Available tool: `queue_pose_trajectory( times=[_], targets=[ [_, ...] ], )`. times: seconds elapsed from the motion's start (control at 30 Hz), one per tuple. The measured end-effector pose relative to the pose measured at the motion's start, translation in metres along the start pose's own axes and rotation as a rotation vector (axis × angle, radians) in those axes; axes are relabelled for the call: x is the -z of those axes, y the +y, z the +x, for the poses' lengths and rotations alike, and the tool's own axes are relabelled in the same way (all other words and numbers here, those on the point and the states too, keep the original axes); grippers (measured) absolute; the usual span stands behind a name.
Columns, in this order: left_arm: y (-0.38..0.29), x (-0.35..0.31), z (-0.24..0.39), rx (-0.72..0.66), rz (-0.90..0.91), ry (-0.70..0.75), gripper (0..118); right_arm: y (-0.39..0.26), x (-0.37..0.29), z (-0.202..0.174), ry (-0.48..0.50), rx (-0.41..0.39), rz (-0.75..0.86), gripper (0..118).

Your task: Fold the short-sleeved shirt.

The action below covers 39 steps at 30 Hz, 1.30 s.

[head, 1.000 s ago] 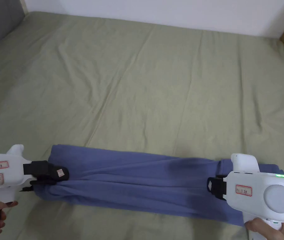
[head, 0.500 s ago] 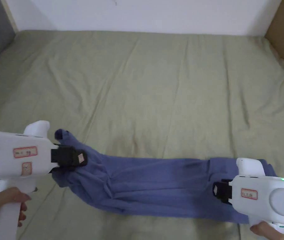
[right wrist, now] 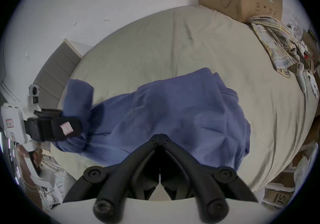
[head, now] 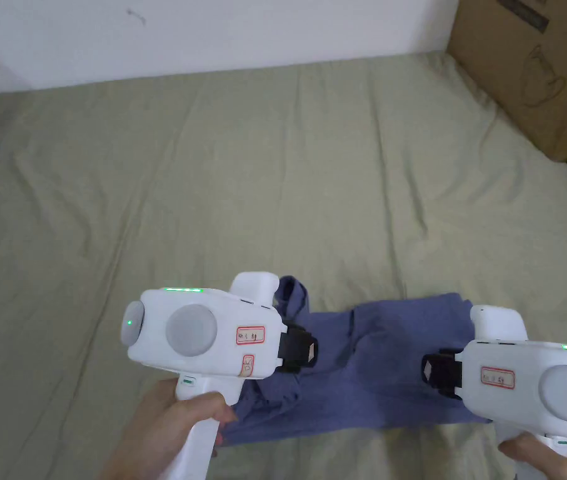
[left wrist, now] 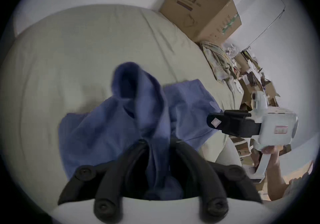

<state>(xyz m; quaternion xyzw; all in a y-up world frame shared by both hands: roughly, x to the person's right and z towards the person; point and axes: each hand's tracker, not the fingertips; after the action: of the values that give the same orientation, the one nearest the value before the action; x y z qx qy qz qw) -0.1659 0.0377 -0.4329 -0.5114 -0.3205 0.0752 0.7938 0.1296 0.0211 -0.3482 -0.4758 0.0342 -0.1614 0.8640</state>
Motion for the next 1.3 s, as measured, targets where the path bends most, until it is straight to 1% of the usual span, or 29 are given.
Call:
queue_pose_trajectory(
  times=[0.03,0.07,0.1,0.17,0.23,0.3,0.33,0.37,0.4,0.47,0.5,0.6,0.63,0.7,0.8,0.87,0.93,1.0,1.1,1.17,1.3],
  targets=[
    [0.000,0.006,-0.001,-0.012,0.002,-0.005,76,0.000,0.000,0.004,0.000,0.011,0.003,0],
    [0.000,0.010,-0.002,-0.025,-0.001,-0.012,97,0.000,0.000,0.007,0.000,0.017,0.003,0],
    [0.001,0.013,-0.005,-0.054,-0.015,-0.026,110,0.000,0.001,0.009,-0.001,0.021,0.002,0],
    [0.004,0.009,-0.012,-0.114,0.008,-0.054,108,0.000,0.001,0.011,-0.004,0.027,0.003,0],
    [0.007,-0.004,-0.020,-0.139,0.036,-0.115,108,0.000,0.001,0.013,-0.002,0.029,0.002,0],
    [0.006,-0.019,-0.022,-0.162,0.061,-0.107,108,-0.001,0.001,0.012,0.001,0.031,0.003,0],
    [0.006,-0.026,-0.027,-0.174,0.075,-0.086,107,-0.001,0.002,0.012,0.003,0.030,0.003,0],
    [0.005,-0.032,-0.032,-0.177,0.093,-0.074,100,-0.001,0.002,0.012,0.005,0.028,0.004,0],
    [0.003,-0.037,-0.036,-0.183,0.110,-0.046,75,-0.002,0.002,0.011,0.007,0.024,0.006,0],
    [-0.001,-0.034,-0.049,-0.219,0.101,0.021,9,-0.001,0.003,0.010,0.013,0.018,0.006,0],
    [-0.006,-0.028,-0.055,-0.231,0.080,0.066,2,-0.001,0.003,0.009,0.016,0.016,0.008,0],
    [-0.021,-0.002,-0.057,-0.273,-0.009,0.031,1,-0.002,0.002,0.008,0.023,0.014,0.015,0],
    [-0.027,0.008,-0.051,-0.265,-0.032,0.028,1,-0.002,0.001,0.008,0.024,0.015,0.017,0],
    [-0.036,0.025,-0.041,-0.241,-0.041,-0.002,1,-0.002,0.000,0.009,0.025,0.019,0.019,0],
    [-0.039,0.038,-0.017,-0.242,-0.038,-0.052,1,-0.002,0.000,0.011,0.022,0.025,0.017,0],
    [-0.036,0.046,-0.004,-0.226,-0.049,-0.085,2,0.000,0.001,0.011,0.023,0.025,0.017,0],
    [-0.027,0.055,0.002,-0.160,-0.081,-0.065,1,-0.001,0.001,0.011,0.024,0.027,0.017,0],
    [-0.022,0.060,0.012,-0.108,-0.092,-0.035,1,-0.003,-0.001,0.012,0.024,0.029,0.018,0],
    [-0.021,0.056,0.027,-0.108,-0.080,-0.083,2,-0.004,0.001,0.011,0.026,0.030,0.012,0],
    [-0.021,0.057,0.032,-0.099,-0.082,-0.088,2,-0.004,0.002,0.008,0.024,0.020,0.009,0],
    [-0.027,0.049,0.022,-0.087,-0.086,-0.105,2,-0.003,0.001,0.001,0.025,0.002,0.008,0]
  ],
)
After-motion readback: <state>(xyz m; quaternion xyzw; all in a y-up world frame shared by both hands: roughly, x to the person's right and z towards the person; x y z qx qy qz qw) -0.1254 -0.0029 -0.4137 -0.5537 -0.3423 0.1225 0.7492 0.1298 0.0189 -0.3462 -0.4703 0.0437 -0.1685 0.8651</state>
